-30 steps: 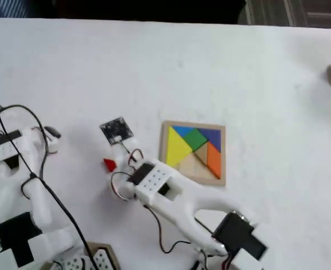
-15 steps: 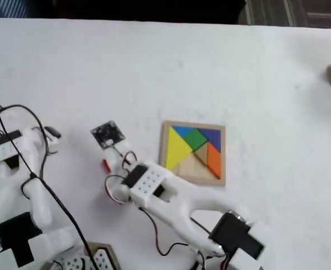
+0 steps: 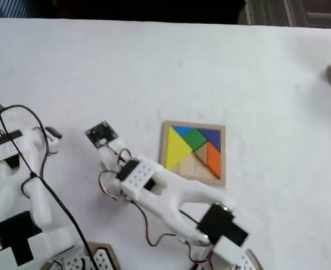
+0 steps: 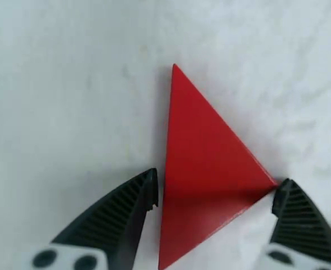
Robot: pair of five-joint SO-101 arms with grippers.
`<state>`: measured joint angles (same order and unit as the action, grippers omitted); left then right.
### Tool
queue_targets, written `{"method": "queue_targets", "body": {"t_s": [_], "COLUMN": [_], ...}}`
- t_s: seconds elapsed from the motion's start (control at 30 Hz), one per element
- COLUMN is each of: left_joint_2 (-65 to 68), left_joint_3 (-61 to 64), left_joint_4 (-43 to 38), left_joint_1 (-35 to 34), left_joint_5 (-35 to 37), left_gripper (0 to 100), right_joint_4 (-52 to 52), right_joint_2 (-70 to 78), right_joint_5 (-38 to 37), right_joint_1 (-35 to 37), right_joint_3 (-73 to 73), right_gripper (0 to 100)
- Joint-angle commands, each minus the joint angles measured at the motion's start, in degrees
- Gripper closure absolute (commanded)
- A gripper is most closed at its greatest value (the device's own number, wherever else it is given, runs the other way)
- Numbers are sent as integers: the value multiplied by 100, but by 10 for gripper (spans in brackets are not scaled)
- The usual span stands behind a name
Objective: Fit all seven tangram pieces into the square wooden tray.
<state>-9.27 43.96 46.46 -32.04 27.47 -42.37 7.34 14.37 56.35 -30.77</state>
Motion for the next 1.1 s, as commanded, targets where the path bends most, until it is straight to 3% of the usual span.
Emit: {"method": "queue_targets", "body": {"t_s": [0.0,0.17,0.3,0.5,0.77,1.07], "left_joint_2": [-40,-40,-40,-40,-40,-40], "left_joint_3": [-193,-167,-167,-158,-158,-149], "left_joint_4": [-141,-149,-149,-149,-149,-149], "left_joint_1": [92,92,92,92,92,110], "left_joint_5": [18,18,18,18,18,18], "left_gripper": [728,728,728,728,728,728], "right_joint_4": [-479,-760,-760,-760,-769,-971], "right_joint_2": [215,470,470,479,479,453], "right_joint_5": [-97,-176,-914,-1020,-1020,-1020], "right_joint_1": [-136,-127,-57,31,22,13], "right_joint_3": [756,1090,1099,1099,1099,1099], "right_gripper": [675,675,675,677,885,861]}}
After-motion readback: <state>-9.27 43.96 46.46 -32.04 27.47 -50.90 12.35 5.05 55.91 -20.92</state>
